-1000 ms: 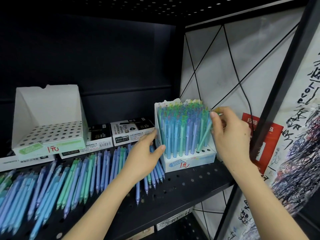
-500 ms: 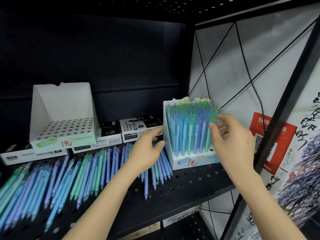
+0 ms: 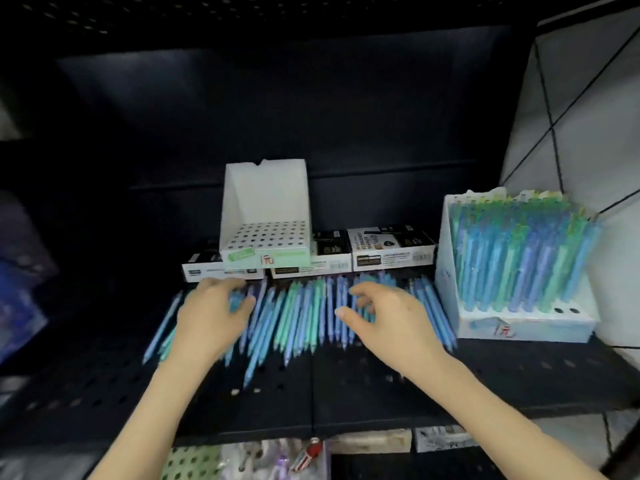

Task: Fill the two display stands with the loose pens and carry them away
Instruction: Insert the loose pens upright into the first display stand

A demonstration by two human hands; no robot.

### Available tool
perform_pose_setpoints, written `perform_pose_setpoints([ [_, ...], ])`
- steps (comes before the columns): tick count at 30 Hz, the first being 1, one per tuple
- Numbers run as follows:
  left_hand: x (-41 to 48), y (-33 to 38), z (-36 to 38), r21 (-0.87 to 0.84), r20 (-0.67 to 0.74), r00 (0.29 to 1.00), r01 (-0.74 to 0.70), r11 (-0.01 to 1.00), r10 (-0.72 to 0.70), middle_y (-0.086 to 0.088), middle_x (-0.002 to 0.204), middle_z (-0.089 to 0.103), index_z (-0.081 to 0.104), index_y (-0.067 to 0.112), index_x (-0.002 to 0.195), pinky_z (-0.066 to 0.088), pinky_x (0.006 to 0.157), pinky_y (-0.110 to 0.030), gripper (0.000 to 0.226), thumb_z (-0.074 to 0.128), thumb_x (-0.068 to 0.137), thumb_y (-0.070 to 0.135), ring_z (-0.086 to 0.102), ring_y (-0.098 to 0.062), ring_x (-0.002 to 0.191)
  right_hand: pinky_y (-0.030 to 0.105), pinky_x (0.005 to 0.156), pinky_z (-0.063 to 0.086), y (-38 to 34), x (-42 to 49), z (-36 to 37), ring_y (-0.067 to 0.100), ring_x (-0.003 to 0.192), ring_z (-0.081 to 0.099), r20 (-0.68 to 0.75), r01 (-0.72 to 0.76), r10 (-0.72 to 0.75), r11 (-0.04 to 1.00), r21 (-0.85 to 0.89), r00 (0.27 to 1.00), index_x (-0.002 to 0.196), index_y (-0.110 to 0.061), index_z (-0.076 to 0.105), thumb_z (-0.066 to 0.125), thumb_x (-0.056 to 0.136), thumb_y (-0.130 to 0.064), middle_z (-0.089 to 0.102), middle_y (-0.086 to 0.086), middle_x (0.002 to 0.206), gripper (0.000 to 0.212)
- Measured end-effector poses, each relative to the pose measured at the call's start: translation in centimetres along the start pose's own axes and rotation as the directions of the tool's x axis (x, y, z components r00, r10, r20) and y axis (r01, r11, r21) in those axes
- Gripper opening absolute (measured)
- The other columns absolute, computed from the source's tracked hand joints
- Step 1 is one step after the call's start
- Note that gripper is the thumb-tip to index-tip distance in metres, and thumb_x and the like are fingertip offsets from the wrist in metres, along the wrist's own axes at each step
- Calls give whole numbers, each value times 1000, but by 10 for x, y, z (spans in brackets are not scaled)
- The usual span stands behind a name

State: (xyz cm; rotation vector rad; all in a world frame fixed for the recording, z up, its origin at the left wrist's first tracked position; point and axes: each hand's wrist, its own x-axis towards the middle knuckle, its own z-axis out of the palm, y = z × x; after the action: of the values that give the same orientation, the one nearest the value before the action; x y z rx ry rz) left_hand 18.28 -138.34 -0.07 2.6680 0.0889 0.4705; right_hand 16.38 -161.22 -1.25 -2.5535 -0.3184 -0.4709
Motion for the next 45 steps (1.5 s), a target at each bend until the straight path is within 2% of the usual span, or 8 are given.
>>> perform_pose_setpoints([
  [8,-2,-53,-5,367,98,957,221,903,-274,-16,142,38,22,15,146,39,98,-44,83,44,84,65,39,-35,127,36,99,34,-29,32,47,28,123,40,130,25,11,962,-273,991,137,-18,41,40,84,-68,51,8,132,73],
  [19,1,-60,1,-49,67,984,170,984,-166,-11,136,50,39,8,140,38,104,-37,71,67,82,39,43,-28,128,34,102,34,-33,25,59,22,126,39,128,50,-38,995,-88,991,137,-24,39,51,80,-65,48,2,132,71],
  [25,9,-53,0,-155,107,979,189,970,-174,-12,119,57,39,4,138,41,80,-25,61,64,86,25,56,-23,106,27,73,47,-36,26,58,14,89,59,61,31,-29,999,-38,998,130,-23,47,56,85,-49,61,-5,98,53],
  [28,12,-53,2,-93,140,980,154,984,-140,1,83,51,48,4,128,36,62,-23,46,60,89,26,49,-18,82,26,67,46,-35,28,56,13,74,56,66,0,0,1000,-9,998,129,-22,50,56,89,-40,61,-5,90,44],
  [33,17,-53,3,-58,175,978,127,990,-115,-1,76,52,54,3,106,35,52,-24,25,51,94,25,46,-15,61,29,80,50,-35,30,51,18,93,63,100,-58,53,997,53,994,131,-19,51,57,90,-35,67,2,106,44],
  [36,19,-54,1,-101,193,975,128,987,-107,-5,72,50,53,3,100,32,50,-26,24,46,96,25,42,-16,58,27,69,48,-33,30,48,14,72,58,110,-82,68,989,123,992,121,-14,60,60,89,-34,64,-1,83,38],
  [42,12,-51,-12,-278,171,981,141,950,-96,0,63,37,47,4,86,25,46,-19,23,40,98,22,31,-12,53,45,79,52,-33,31,37,40,85,62,47,-134,127,966,223,991,99,8,64,61,89,-28,66,28,89,37],
  [45,7,-47,-20,-381,153,985,133,915,-80,0,61,35,44,6,76,26,50,-21,27,42,98,21,32,-12,55,44,78,53,-34,32,22,35,84,64,37,-156,152,931,330,988,89,-7,69,57,91,-27,69,20,85,23],
])
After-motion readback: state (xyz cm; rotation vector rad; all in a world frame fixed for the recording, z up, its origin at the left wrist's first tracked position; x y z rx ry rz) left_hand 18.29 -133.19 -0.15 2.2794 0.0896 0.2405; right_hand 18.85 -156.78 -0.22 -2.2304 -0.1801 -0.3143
